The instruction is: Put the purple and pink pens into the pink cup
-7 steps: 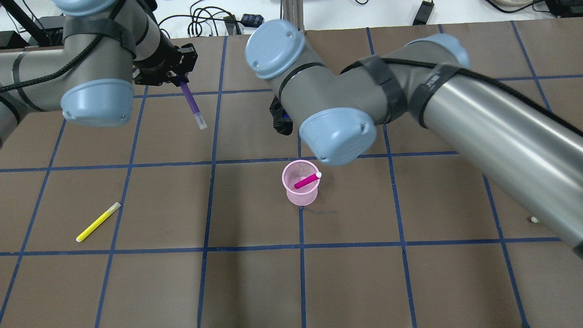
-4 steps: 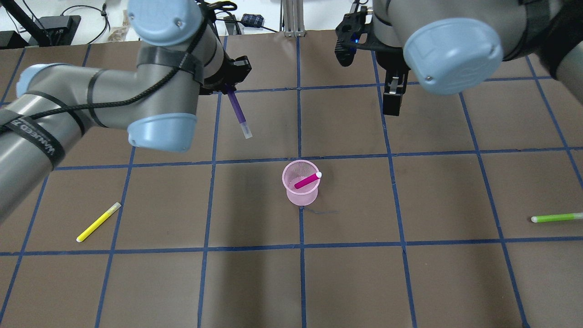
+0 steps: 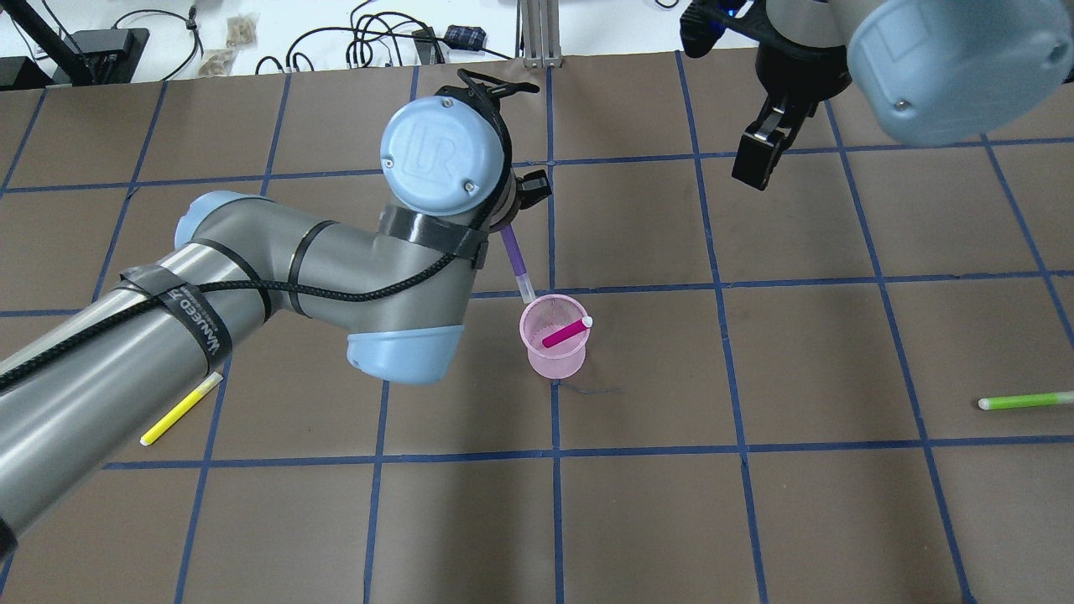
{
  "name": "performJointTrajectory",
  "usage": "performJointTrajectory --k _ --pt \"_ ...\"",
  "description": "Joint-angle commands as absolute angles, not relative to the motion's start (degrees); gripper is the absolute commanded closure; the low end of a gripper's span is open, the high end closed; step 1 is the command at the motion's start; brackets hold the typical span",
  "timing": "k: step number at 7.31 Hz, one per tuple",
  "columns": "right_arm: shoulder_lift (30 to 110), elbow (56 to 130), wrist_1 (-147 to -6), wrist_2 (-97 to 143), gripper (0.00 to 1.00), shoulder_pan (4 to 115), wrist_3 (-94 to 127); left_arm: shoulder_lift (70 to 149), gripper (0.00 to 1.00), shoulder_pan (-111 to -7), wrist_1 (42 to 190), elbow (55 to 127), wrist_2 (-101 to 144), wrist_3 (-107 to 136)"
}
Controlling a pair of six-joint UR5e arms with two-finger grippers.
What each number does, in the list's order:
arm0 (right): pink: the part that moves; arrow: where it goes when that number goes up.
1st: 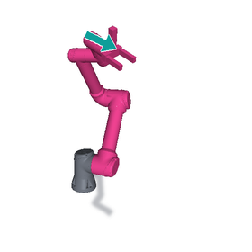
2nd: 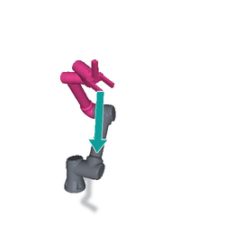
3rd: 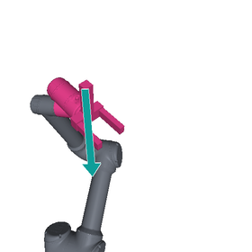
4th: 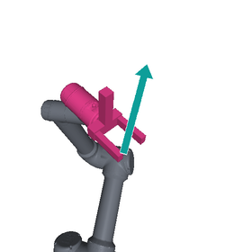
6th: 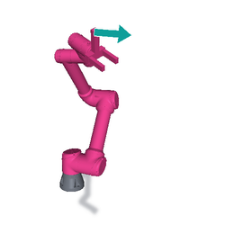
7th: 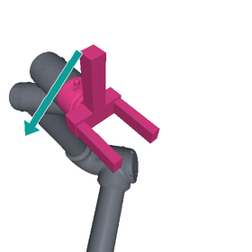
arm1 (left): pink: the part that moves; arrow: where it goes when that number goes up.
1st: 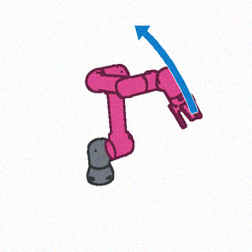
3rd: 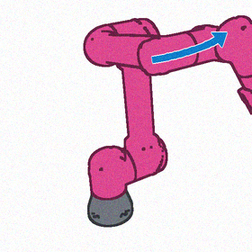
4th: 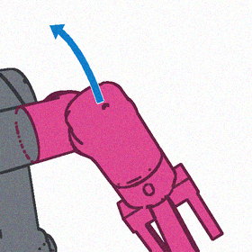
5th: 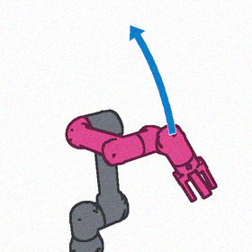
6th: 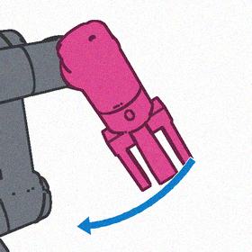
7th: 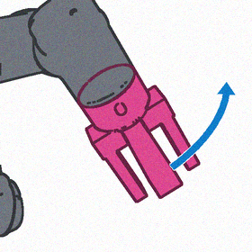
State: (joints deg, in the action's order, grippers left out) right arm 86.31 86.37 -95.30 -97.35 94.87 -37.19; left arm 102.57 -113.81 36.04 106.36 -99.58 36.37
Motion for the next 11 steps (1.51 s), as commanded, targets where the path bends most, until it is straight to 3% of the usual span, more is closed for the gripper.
performJointTrajectory --k 1,5,8,9,10,11 --pt "86.48 86.48 -93.96 -94.66 0.0 91.34 -20.45 103.97 1.0 -117.15 35.68 106.79 -101.25 39.19" --pt "87.27 85.43 -91.23 -89.56 0.0 90.18 -1.45 107.48 1.0 -117.16 31.92 107.31 -103.78 39.37" --pt "86.66 83.85 -90.88 -89.38 0.0 90.44 5.52 107.58 1.0 -117.6 25.33 111.7 -104.06 39.37" --pt "86.66 83.76 -90.88 -89.21 0.0 90.44 5.45 107.49 0.34 -117.51 25.14 111.19 -103.63 39.46" --pt "86.75 83.93 -90.88 -89.21 0.0 90.44 5.45 107.49 0.0 -117.6 25.14 111.09 -103.54 39.38" --pt "86.84 84.02 -90.88 -89.21 0.0 90.44 5.45 107.49 0.0 -117.6 25.05 111.09 -103.45 39.2"
